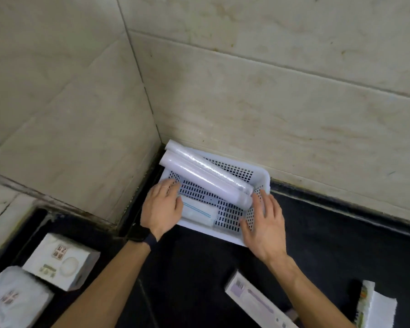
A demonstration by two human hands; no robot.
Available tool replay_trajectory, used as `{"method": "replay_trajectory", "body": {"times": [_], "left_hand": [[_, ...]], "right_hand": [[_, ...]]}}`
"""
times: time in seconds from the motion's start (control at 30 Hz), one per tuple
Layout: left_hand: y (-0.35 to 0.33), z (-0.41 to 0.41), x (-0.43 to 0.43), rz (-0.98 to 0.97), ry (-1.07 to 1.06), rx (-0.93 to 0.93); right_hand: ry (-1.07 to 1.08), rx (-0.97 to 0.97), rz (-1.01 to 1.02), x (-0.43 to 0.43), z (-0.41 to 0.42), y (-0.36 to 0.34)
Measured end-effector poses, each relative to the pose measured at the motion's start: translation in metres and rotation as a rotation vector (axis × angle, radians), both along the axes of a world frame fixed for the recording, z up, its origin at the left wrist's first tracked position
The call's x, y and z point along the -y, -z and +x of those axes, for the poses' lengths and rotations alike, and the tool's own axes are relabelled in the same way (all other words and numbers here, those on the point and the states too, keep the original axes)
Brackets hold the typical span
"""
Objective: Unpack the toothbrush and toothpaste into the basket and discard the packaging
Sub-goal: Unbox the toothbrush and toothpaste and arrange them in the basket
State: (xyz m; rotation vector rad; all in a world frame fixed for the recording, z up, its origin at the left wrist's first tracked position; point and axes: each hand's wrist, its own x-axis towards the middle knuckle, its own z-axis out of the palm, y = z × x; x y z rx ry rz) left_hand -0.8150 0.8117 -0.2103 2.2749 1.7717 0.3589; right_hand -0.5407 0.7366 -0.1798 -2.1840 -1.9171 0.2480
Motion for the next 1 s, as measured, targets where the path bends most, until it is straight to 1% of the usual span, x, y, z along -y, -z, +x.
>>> {"method": "replay_trajectory", "body": {"times": [0.07, 0.13, 0.23, 0.3, 0.53, 0.63, 0.73, 0.8, 0.87, 0.9, 0.97, 1.0], "left_hand": [[0.003, 0.005, -0.001, -0.061, -0.024, -0.023], [0.012, 0.017, 0.003, -0.132, -0.028, -0.062], [0.013, 0.025, 0.004, -0.122, -0.014, -0.112], [0.012, 0.024, 0.003, -0.115, -0.024, -0.099], [0.015, 0.023, 0.005, -0.096, -0.030, -0.106], [0.017, 0.023, 0.006, -0.067, -0.035, -0.083], [0.013, 0.021, 0.005, -0.114, -0.006, -0.062], [0.006, 0.020, 0.002, -0.204, 0.015, -0.012], [-0.004, 0.018, -0.006, -0.300, -0.001, 0.076], [-0.015, 0.019, -0.012, -0.293, -0.031, 0.121], [-0.023, 0.025, -0.035, -0.232, -0.118, 0.303], [-0.032, 0.031, -0.051, -0.233, -0.186, 0.466]], "right_hand": [[-0.015, -0.004, 0.022, -0.002, -0.012, 0.007], [-0.035, -0.005, -0.002, -0.012, -0.013, 0.010], [-0.057, -0.023, -0.115, -0.033, -0.023, 0.010], [-0.079, -0.002, -0.182, -0.045, -0.031, 0.010], [-0.058, 0.066, -0.183, -0.049, -0.040, 0.021], [-0.075, -0.010, -0.182, -0.053, -0.036, 0.020], [-0.065, -0.153, -0.157, -0.052, -0.028, 0.013], [-0.039, -0.242, -0.094, -0.047, -0.021, 0.004], [0.004, -0.322, -0.027, -0.041, -0.014, -0.011], [0.026, -0.362, 0.007, -0.037, -0.009, -0.020], [0.063, -0.403, 0.083, -0.030, -0.002, -0.035], [0.081, -0.413, 0.114, -0.027, 0.000, -0.042]]}}
